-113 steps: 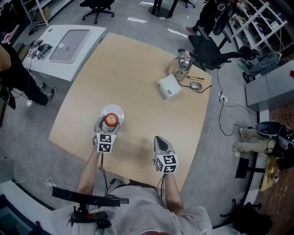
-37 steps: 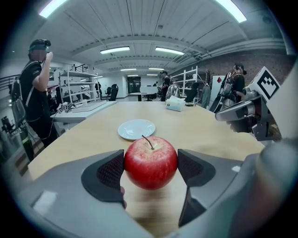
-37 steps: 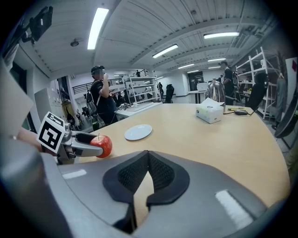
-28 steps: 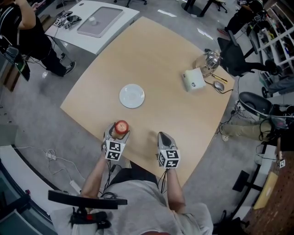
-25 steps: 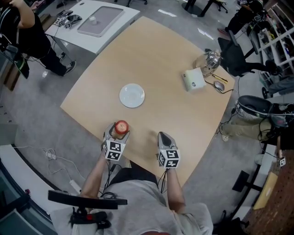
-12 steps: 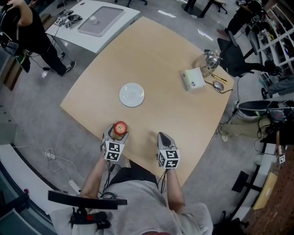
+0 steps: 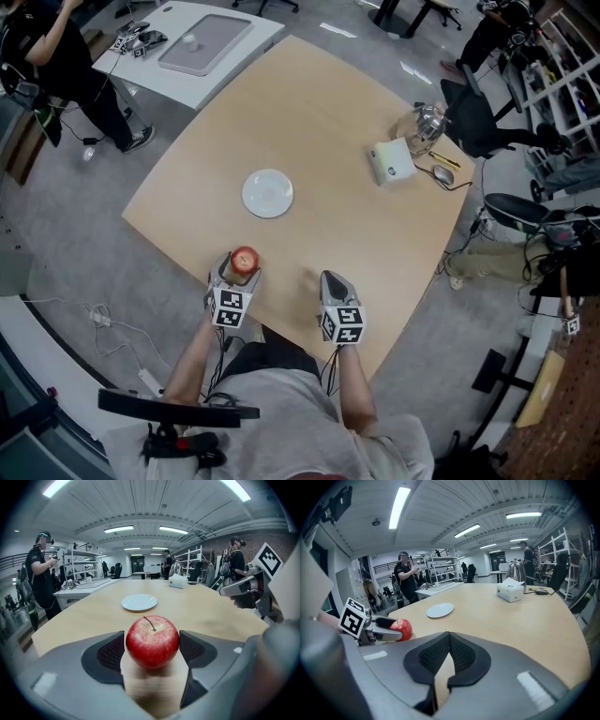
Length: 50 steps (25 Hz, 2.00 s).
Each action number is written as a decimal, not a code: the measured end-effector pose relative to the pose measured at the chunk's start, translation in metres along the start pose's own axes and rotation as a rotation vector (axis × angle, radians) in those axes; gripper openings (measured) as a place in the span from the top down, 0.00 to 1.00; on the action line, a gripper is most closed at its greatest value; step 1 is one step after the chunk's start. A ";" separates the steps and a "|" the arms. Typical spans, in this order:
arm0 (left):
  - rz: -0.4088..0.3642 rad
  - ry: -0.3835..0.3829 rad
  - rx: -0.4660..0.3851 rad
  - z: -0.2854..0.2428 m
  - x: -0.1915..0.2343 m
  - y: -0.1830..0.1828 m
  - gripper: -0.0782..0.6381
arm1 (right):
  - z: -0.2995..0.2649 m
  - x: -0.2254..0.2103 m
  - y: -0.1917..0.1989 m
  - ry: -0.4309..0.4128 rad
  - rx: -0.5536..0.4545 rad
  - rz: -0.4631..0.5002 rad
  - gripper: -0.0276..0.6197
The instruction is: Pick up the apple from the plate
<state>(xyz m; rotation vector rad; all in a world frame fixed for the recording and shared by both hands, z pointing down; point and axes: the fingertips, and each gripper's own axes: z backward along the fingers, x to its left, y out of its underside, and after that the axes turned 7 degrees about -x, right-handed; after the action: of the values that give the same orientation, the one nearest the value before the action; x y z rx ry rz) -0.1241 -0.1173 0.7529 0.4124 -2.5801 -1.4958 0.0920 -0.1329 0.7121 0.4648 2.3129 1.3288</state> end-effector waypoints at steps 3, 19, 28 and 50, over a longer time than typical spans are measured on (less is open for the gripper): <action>0.000 0.004 -0.010 0.001 -0.001 -0.001 0.35 | 0.002 0.000 -0.001 0.003 -0.005 0.001 0.95; 0.022 0.001 -0.060 0.017 -0.001 -0.020 0.37 | 0.010 0.007 -0.009 0.010 -0.037 0.003 0.95; 0.045 -0.026 -0.125 0.036 0.002 -0.045 0.49 | 0.019 0.010 -0.017 0.009 -0.061 0.006 0.95; 0.056 -0.069 -0.252 0.080 0.000 -0.102 0.71 | 0.045 0.011 -0.060 0.017 -0.162 0.048 0.95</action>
<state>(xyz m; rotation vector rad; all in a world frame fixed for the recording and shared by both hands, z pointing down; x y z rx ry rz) -0.1264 -0.0988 0.6245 0.2594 -2.3861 -1.8144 0.1021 -0.1239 0.6379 0.4607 2.1979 1.5340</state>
